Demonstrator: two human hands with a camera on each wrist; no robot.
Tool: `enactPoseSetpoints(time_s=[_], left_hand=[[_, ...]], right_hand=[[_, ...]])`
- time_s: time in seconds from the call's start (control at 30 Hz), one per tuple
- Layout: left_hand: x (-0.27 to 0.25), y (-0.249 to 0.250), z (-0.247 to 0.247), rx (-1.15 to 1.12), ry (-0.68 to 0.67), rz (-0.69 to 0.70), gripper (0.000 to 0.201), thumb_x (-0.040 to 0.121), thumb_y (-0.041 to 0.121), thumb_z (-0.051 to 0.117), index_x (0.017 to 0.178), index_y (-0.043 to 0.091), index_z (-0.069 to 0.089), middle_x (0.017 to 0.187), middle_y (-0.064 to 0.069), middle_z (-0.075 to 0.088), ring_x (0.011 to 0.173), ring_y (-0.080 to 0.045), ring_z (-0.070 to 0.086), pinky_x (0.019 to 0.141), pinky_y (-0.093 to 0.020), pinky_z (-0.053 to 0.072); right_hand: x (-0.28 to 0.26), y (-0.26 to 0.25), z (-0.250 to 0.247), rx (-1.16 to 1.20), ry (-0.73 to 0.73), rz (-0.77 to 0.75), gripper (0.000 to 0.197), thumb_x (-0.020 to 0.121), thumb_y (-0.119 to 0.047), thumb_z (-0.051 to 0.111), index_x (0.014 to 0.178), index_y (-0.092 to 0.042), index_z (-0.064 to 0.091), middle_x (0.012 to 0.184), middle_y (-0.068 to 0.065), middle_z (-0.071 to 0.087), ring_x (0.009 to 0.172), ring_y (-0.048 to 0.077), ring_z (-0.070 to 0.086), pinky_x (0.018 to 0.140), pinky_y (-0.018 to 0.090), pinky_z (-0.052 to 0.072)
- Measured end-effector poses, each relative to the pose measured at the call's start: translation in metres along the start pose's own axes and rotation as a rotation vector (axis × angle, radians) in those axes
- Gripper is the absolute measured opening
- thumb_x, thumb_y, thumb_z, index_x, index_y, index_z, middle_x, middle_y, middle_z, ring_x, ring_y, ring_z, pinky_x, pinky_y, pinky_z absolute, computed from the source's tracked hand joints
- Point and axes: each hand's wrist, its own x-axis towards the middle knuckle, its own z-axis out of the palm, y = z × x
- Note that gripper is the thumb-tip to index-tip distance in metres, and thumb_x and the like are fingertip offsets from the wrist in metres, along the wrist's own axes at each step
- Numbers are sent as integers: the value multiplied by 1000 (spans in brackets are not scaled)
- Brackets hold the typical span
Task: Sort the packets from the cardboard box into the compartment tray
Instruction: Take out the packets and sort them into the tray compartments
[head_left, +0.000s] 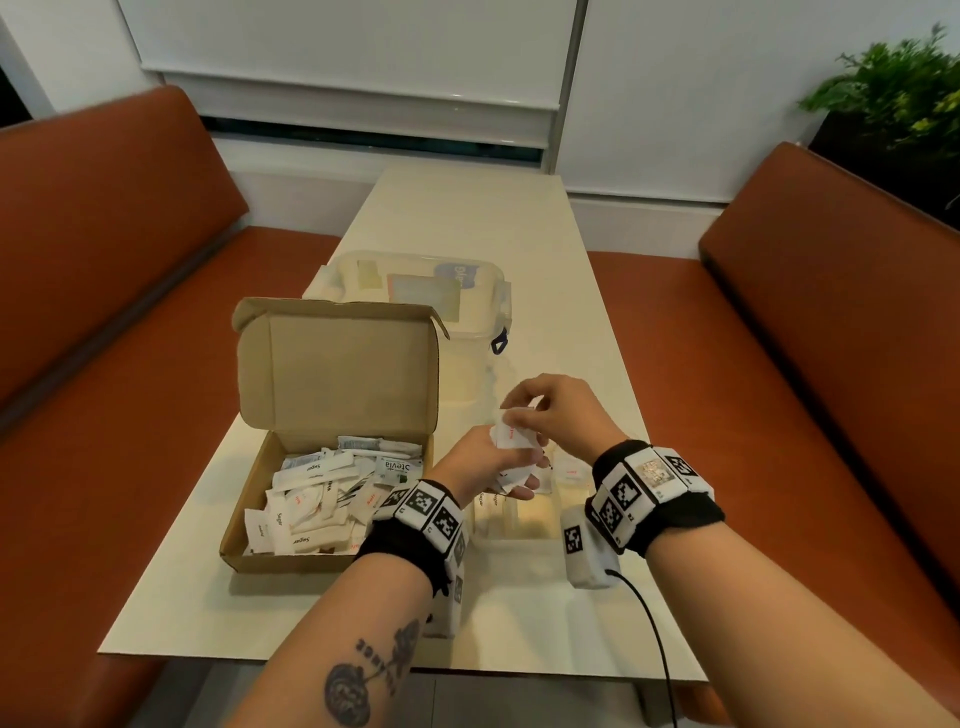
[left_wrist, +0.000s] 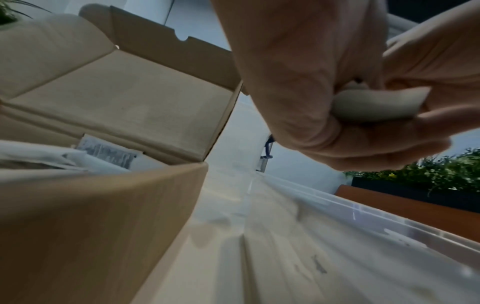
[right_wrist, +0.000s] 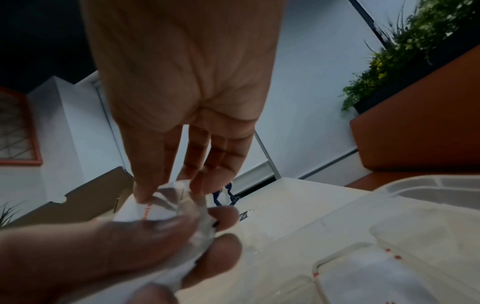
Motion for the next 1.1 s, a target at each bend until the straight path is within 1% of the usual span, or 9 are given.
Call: enactPoseSetpoints(time_s=[0.13, 0.23, 0.37, 0.5, 0.6, 0.73, 0.83, 0.93, 1.1], left_hand=[[-3, -1, -2, -93, 72, 16, 21, 90, 11, 63, 110, 7, 58, 94, -15, 68, 61, -17, 67, 52, -25, 55], [-3, -3, -4, -188, 161, 52, 29, 90, 13, 63, 117, 4, 57, 99, -17, 66, 60, -17, 66, 52, -25, 55], [-3, -3, -4, -237, 238, 84, 19, 88, 15, 66, 106, 9, 61, 89, -11, 68, 59, -16, 66, 49, -23, 53], [-3, -2, 0, -171, 211, 73, 18, 88, 15, 65, 105, 11, 63, 89, -8, 69, 58, -16, 66, 48, -23, 53], [-4, -3, 3, -158, 191, 83, 20, 88, 14, 66, 107, 11, 64, 86, -7, 70, 57, -15, 65, 48, -24, 52], [-3, -5, 6, -160, 226, 85, 18, 86, 11, 67, 104, 10, 63, 79, -7, 69, 52, -14, 62, 44, -23, 49], [-3, -9, 5, -160, 254, 89, 17, 87, 12, 66, 103, 8, 62, 81, -9, 68, 52, -14, 61, 43, -22, 48], [-3, -13, 3, -143, 271, 79, 16, 87, 13, 66, 102, 8, 62, 82, -9, 67, 52, -14, 61, 42, -22, 48], [-2, -18, 1, -93, 251, 61, 18, 86, 12, 68, 102, 6, 63, 78, -9, 67, 53, -15, 62, 43, -22, 48]], right_hand=[[-1, 7, -4, 56, 94, 33, 3, 84, -13, 68, 82, -13, 70, 75, -2, 67, 61, 4, 57, 54, 11, 44], [-3, 13, -5, 124, 153, 97, 4, 86, -13, 65, 82, -11, 67, 68, 1, 65, 58, 8, 57, 49, 14, 47], [-5, 18, -3, 131, 151, 146, 8, 88, -16, 64, 81, -12, 64, 69, 5, 65, 59, 14, 58, 58, 25, 53], [-8, 22, -6, 133, 147, 121, 10, 79, -17, 74, 78, -12, 66, 74, 2, 63, 64, 11, 55, 57, 21, 47], [-10, 23, -7, 226, 143, 148, 8, 78, -10, 74, 76, -9, 66, 63, -1, 60, 56, 9, 56, 49, 17, 48], [-11, 26, -7, 314, 172, 204, 10, 81, -8, 72, 75, -8, 64, 67, 7, 64, 58, 17, 62, 56, 24, 56], [-12, 29, -7, 358, 182, 235, 11, 83, -8, 70, 77, -7, 61, 71, 11, 65, 60, 20, 64, 60, 28, 58], [-14, 31, -6, 315, 152, 216, 10, 83, -8, 69, 79, -7, 61, 76, 11, 64, 67, 19, 61, 59, 25, 55], [-13, 33, -8, 187, 58, 205, 4, 81, -12, 73, 83, -12, 69, 72, 1, 66, 64, 9, 58, 55, 14, 46]])
